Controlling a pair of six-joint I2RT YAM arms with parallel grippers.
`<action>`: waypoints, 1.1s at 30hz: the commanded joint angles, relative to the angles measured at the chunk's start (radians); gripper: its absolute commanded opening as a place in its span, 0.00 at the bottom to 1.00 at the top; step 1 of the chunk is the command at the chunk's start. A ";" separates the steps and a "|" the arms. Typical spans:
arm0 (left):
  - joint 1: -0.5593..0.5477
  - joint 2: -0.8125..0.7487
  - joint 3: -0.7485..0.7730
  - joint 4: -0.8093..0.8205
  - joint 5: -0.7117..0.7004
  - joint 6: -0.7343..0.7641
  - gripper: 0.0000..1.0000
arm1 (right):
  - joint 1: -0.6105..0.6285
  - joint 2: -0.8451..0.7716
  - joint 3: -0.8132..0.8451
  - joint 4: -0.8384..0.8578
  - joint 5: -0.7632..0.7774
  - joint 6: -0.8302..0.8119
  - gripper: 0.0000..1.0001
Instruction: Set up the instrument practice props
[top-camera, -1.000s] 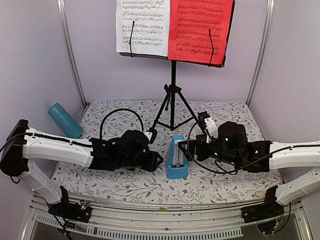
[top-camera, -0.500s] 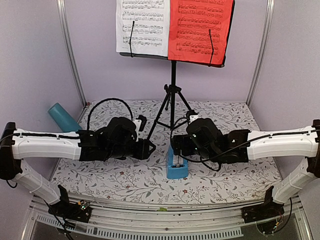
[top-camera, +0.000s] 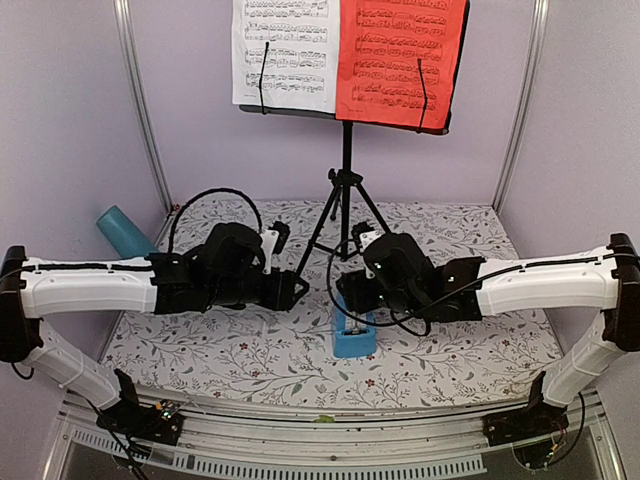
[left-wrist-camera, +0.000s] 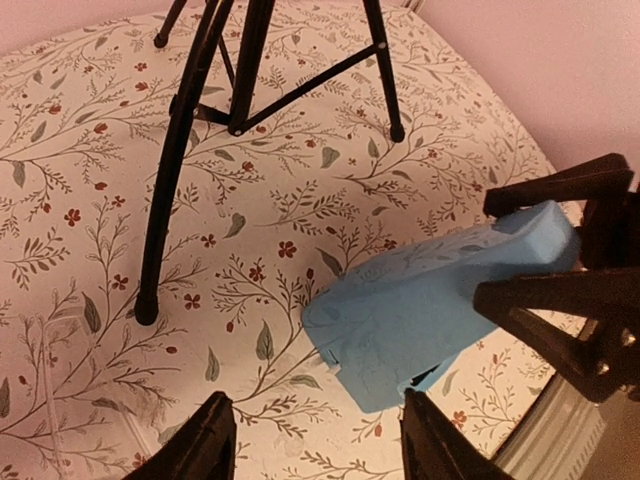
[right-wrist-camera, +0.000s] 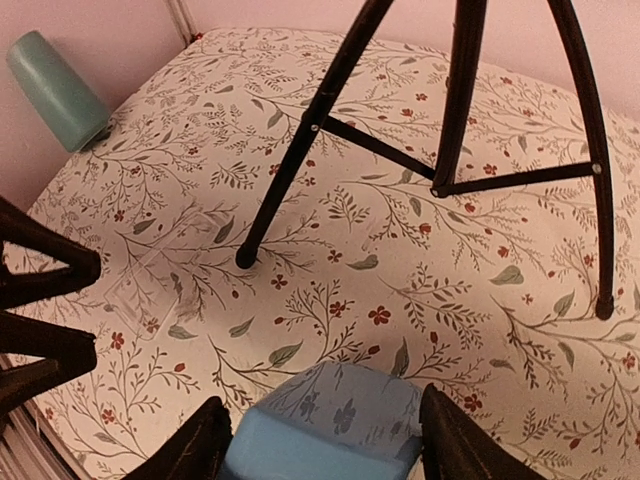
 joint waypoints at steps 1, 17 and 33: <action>0.024 -0.028 0.042 0.011 0.082 0.105 0.59 | -0.019 -0.073 -0.096 0.157 -0.156 -0.173 0.58; 0.063 -0.004 0.059 0.035 0.436 0.422 0.88 | -0.090 -0.131 -0.273 0.419 -0.766 -0.540 0.42; 0.082 -0.049 -0.072 0.263 0.718 0.733 0.94 | -0.107 -0.176 -0.271 0.358 -0.806 -0.613 0.93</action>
